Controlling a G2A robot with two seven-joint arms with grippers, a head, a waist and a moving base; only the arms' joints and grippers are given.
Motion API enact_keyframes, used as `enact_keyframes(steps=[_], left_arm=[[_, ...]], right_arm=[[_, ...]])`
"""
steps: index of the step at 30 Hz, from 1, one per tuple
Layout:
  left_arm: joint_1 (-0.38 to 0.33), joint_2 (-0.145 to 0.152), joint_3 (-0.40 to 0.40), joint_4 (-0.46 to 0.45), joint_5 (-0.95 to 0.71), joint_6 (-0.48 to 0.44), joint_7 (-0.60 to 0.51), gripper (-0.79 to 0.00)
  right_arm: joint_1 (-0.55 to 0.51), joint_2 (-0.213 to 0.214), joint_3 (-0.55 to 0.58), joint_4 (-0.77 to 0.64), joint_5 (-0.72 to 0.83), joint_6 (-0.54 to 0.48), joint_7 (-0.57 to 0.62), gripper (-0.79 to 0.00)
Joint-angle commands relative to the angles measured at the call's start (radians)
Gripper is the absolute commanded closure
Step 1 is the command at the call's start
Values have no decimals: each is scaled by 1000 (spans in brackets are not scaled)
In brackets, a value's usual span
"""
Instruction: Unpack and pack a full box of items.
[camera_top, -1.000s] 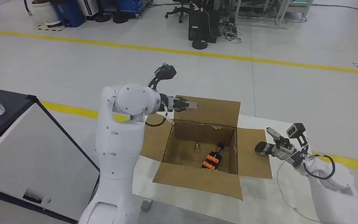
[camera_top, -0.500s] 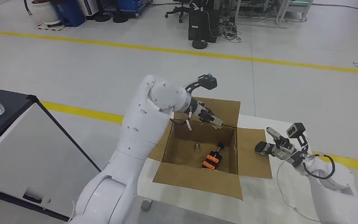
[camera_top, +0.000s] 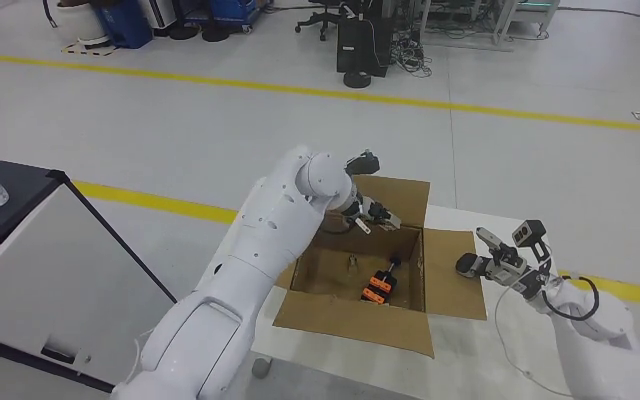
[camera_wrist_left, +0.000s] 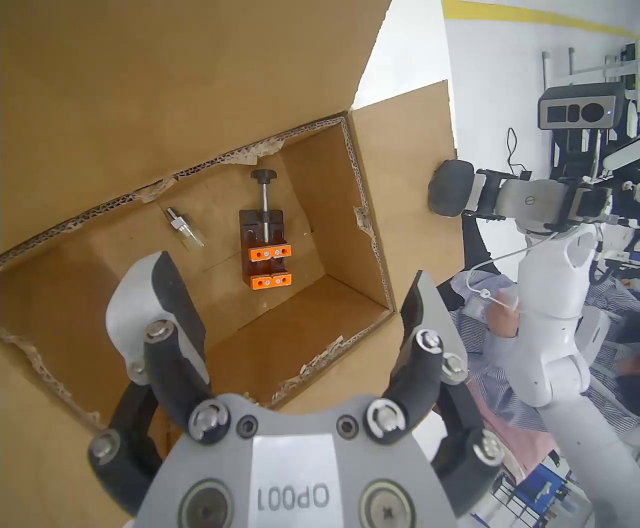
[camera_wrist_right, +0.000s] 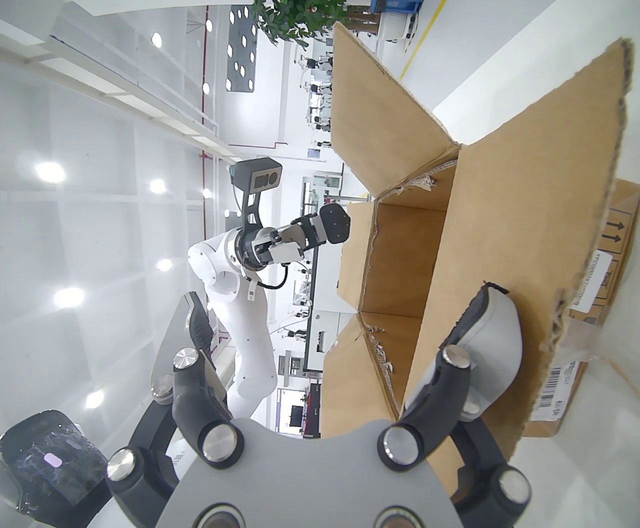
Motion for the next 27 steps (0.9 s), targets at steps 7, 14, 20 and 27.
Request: enact_keyframes(steps=[7,14,20,27], left_arm=[[0,0,0,0,2,-2,-1,-785],[0,0,0,0,2,-2,-1,-785],[30,-2,-19,-3,-69,9,28,-785],[14,-10,36,66,-39,72,42,-785]], right_arm=[[0,0,0,0,0,0,0,-785],[0,0,0,0,0,0,0,-785],[0,0,0,0,0,0,0,-785],[0,0,0,0,0,0,0,-785]])
